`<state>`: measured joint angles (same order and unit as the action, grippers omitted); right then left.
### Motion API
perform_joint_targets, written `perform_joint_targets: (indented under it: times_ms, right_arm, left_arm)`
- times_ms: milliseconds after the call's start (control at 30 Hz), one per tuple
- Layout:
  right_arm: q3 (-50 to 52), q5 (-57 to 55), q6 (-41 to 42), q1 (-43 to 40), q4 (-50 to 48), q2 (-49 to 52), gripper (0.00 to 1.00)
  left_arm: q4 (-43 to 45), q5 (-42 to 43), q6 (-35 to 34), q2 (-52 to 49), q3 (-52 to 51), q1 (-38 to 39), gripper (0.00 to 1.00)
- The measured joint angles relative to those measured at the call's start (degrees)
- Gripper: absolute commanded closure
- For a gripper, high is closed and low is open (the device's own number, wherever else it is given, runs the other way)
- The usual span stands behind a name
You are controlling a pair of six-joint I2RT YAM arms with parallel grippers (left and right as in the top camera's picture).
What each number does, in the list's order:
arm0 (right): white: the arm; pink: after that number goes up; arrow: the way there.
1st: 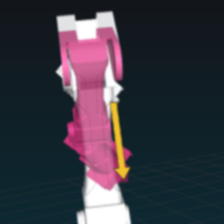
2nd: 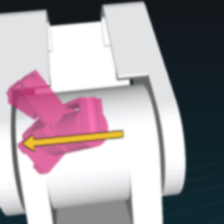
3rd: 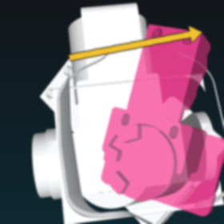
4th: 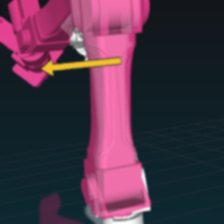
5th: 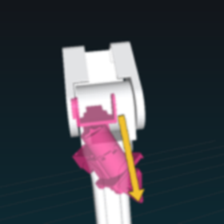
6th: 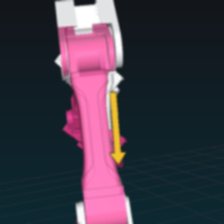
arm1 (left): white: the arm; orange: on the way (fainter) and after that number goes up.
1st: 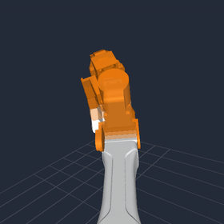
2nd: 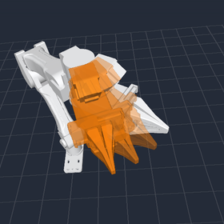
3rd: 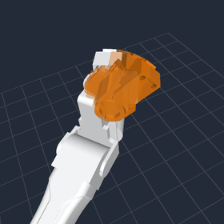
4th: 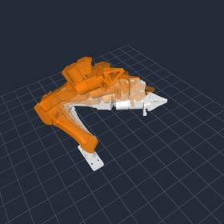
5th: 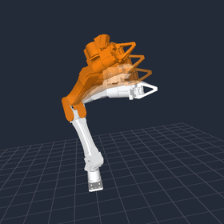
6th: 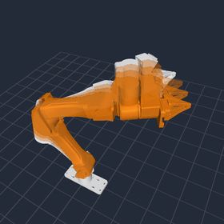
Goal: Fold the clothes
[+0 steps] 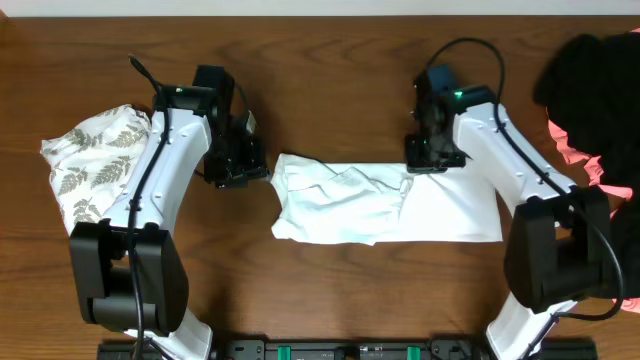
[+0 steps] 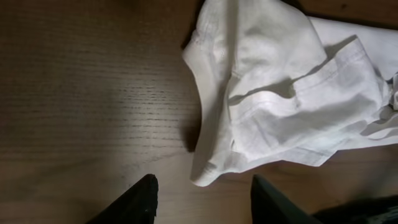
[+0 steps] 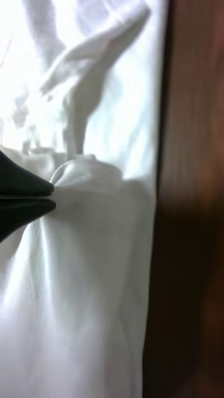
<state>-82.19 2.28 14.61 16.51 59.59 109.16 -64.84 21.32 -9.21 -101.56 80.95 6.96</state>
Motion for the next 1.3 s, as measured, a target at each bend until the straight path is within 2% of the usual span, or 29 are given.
perform_joint_targets:
  times_ms: [67,100,267,367,600,667,733,967,1133,1300]
  right_arm:
    - [0.4,0.6,-0.1,1.2,-0.1,0.0,0.62]
    - [0.7,0.9,-0.6,1.8,-0.3,0.0,0.6]
    - [1.4,1.9,-1.1,3.8,-0.2,0.0,0.62]
    - [1.4,2.0,-1.7,3.7,0.2,0.0,0.81]
    - [1.5,5.8,-2.0,1.2,-1.4,-0.4,0.93]
    - [1.5,9.2,-2.1,-1.4,-2.3,-1.4,0.93]
    - [1.5,13.4,-2.1,-5.3,-3.0,-3.1,0.89]
    - [1.5,34.4,-5.1,-24.5,-4.6,-6.8,0.8]
    - [3.1,44.8,-10.6,-28.3,-3.9,-6.6,0.81]
    - [10.6,49.2,-12.7,-29.1,-11.5,-6.5,0.79]
  left_arm:
    - [0.0,0.0,0.0,0.0,0.0,0.0,0.51]
    - [0.0,0.0,0.0,0.0,0.0,0.0,0.51]
    - [0.0,0.0,0.0,0.0,0.0,0.0,0.51]
    - [0.0,0.0,0.0,0.0,0.0,0.0,0.51]
    - [0.1,0.0,0.0,0.0,0.0,0.0,0.51]
    - [0.2,0.0,0.0,0.0,0.0,0.0,0.51]
    - [0.3,0.0,0.0,0.0,0.0,0.0,0.51]
    - [0.9,0.0,0.0,0.0,0.0,0.0,0.51]
    - [1.1,0.0,0.0,0.0,0.0,0.0,0.51]
    - [1.2,0.0,0.0,0.0,0.0,0.0,0.51]
